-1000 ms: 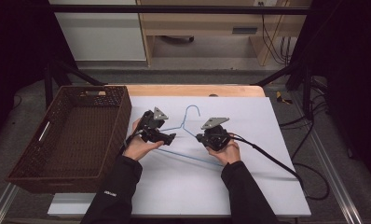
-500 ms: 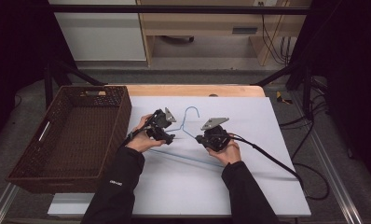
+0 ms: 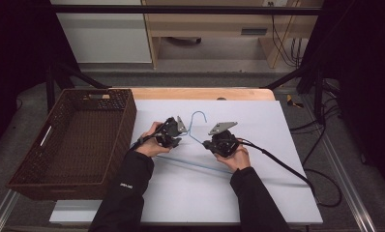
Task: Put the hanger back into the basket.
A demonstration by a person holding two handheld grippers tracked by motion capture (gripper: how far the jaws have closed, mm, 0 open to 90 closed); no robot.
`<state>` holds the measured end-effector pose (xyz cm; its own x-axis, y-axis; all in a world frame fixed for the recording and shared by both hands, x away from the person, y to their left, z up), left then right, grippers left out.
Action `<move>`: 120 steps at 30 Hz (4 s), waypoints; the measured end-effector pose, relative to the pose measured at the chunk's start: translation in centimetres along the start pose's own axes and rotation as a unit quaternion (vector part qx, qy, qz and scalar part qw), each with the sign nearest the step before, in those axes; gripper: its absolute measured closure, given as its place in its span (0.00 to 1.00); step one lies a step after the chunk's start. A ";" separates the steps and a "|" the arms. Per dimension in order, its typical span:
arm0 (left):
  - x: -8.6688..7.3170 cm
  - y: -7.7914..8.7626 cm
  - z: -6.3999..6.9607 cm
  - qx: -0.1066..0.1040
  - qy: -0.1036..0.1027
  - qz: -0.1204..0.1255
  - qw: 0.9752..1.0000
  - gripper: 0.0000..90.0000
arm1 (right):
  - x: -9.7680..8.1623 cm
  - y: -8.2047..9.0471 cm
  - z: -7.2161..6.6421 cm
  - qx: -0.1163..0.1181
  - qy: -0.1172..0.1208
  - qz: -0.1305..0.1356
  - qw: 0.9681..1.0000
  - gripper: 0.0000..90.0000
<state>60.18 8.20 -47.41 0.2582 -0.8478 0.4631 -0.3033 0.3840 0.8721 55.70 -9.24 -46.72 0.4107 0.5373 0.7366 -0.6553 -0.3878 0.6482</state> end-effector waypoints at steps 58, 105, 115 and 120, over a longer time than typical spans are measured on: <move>2.5 8.5 4.5 0.039 0.022 -0.040 0.998 0.97 | 0.8 10.2 3.4 -0.015 -0.061 0.102 0.993 0.59; 3.4 22.7 3.1 0.155 0.141 0.079 0.975 0.97 | -7.6 15.2 5.8 -0.077 -0.155 0.132 0.976 0.03; 1.4 24.5 1.6 0.141 0.153 0.066 0.976 0.97 | -7.6 14.9 5.6 -0.076 -0.153 0.127 0.977 0.03; -0.1 25.2 0.4 0.135 0.163 0.058 0.976 0.97 | -7.6 14.9 5.6 -0.075 -0.150 0.126 0.978 0.03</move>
<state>52.17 17.86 -25.54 0.4721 -0.6270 0.6196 -0.5672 0.3220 0.7580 46.39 -23.29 -41.63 0.3765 0.1871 0.9073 -0.8360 -0.3533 0.4198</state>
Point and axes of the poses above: each handheld gripper's, and its own axes: y roughly backward along the jaws, x roughly out of its top, z roughly to its right, the point moved 5 cm from there along -y, roughly forward along the jaws, and after that the axes turned 14 degrees about -x, right-handed, at the moved point
